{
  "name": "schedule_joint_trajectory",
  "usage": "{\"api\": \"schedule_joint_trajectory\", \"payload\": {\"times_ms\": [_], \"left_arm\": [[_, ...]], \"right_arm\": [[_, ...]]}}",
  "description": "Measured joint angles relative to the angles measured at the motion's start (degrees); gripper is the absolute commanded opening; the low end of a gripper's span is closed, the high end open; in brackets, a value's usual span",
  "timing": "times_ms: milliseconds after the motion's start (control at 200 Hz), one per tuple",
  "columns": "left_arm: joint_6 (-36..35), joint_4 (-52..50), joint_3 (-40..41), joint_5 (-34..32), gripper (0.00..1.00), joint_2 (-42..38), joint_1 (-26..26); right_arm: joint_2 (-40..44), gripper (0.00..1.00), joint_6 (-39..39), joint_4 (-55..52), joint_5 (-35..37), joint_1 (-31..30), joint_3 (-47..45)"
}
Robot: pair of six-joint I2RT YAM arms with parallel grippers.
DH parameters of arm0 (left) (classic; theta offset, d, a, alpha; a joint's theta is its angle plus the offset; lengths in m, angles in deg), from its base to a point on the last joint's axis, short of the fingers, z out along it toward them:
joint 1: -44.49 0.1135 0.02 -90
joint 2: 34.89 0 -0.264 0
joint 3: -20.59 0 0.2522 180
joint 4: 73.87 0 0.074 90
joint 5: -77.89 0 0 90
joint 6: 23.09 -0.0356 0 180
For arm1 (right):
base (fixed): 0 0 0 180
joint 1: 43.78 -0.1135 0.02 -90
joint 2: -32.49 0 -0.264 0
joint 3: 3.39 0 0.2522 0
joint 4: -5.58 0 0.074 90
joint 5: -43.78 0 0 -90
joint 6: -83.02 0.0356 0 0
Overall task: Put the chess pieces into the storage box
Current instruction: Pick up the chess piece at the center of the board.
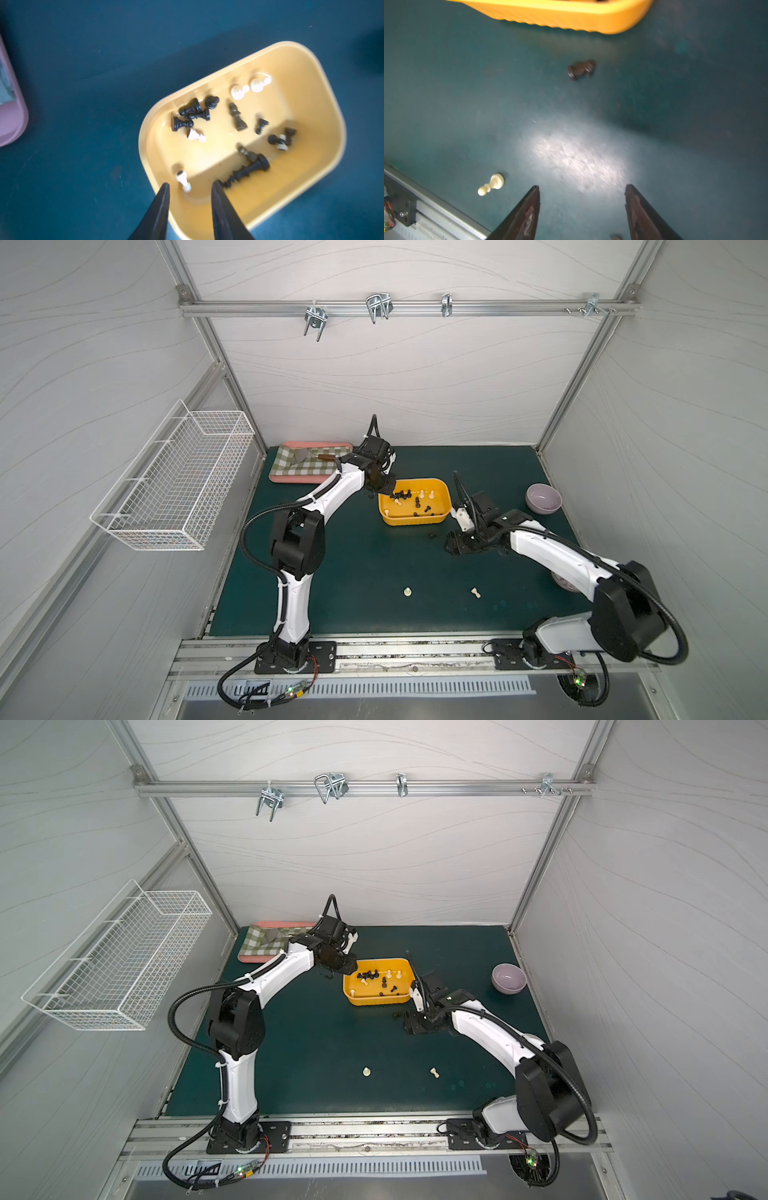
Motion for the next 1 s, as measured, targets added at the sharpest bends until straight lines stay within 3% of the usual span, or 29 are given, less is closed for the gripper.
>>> {"api": "schedule_joint_trajectory", "payload": {"times_ms": [245, 460, 705, 995], "left_arm": [[1.6, 1.9, 10.7, 1.5, 0.36, -10.3, 0.4], [2.9, 1.9, 19.8, 2.4, 0.36, -18.1, 0.7], [5.5, 3.9, 33.5, 2.5, 0.36, -30.7, 0.7], [7.2, 6.7, 41.8, 3.6, 0.36, -36.5, 0.7]], "right_arm": [[-9.6, 0.62, -0.3, 0.8, 3.7, -4.1, 8.3], [-12.7, 0.60, 0.5, 0.0, 6.8, -5.3, 12.2], [-16.7, 0.58, 7.2, 1.5, 14.1, -7.3, 12.9], [-18.1, 0.53, 15.8, 4.1, 24.9, -11.6, 11.3]]}}
